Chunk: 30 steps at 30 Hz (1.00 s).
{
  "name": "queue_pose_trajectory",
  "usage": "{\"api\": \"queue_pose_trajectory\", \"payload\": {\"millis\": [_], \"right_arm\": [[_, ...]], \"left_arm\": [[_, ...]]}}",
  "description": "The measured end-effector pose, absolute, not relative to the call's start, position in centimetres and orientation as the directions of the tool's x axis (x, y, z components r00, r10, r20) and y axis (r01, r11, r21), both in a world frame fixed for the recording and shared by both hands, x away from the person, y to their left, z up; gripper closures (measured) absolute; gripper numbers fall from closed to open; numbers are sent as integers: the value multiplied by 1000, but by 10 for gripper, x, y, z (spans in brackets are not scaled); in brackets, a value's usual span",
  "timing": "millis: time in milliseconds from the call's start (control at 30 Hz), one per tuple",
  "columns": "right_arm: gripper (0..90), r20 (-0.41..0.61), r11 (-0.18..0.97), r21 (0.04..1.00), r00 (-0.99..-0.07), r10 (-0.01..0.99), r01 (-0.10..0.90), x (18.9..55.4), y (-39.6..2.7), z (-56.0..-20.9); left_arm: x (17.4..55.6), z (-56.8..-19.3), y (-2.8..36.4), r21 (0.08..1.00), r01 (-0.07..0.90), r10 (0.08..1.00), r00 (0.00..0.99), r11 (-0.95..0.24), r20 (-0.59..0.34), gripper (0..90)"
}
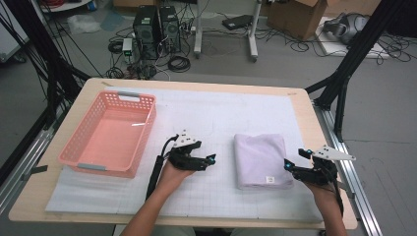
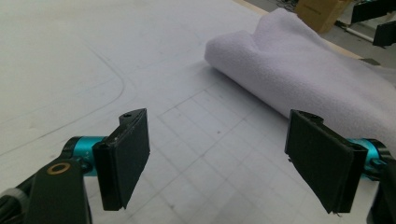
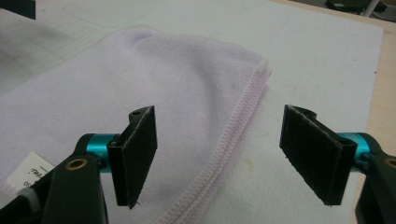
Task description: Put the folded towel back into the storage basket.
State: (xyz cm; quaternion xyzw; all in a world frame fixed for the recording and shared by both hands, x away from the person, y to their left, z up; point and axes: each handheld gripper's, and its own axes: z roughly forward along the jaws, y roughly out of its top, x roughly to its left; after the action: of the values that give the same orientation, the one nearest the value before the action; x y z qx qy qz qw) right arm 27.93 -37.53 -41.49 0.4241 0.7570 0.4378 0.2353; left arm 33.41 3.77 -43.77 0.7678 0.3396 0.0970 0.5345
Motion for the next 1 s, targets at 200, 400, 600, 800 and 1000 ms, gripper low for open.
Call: {"api": "queue_pose_trajectory", "payload": {"millis": [200,400,600,800,1000], "right_arm": [[264,19,258,858,-531,847,443,281,-375,-416],[264,17,261,857,-530,848,444,281,-376,-417],[264,17,260,857,-530,848,444,281,-375,-417],[264,15,266,854,-534,846,446,281,-373,-417],[264,12,269,856,-536,844,443,282,-373,-417]], "left_arm": [[343,-436,9,861,449,598,767,-237,-235,230],[347,-438,-22,846,461,564,787,-269,-249,235],[349,-441,-40,828,481,540,796,-288,-274,233],[352,-446,-47,801,544,544,763,-251,-348,233],[353,-450,-56,761,601,556,730,-246,-397,218]]}}
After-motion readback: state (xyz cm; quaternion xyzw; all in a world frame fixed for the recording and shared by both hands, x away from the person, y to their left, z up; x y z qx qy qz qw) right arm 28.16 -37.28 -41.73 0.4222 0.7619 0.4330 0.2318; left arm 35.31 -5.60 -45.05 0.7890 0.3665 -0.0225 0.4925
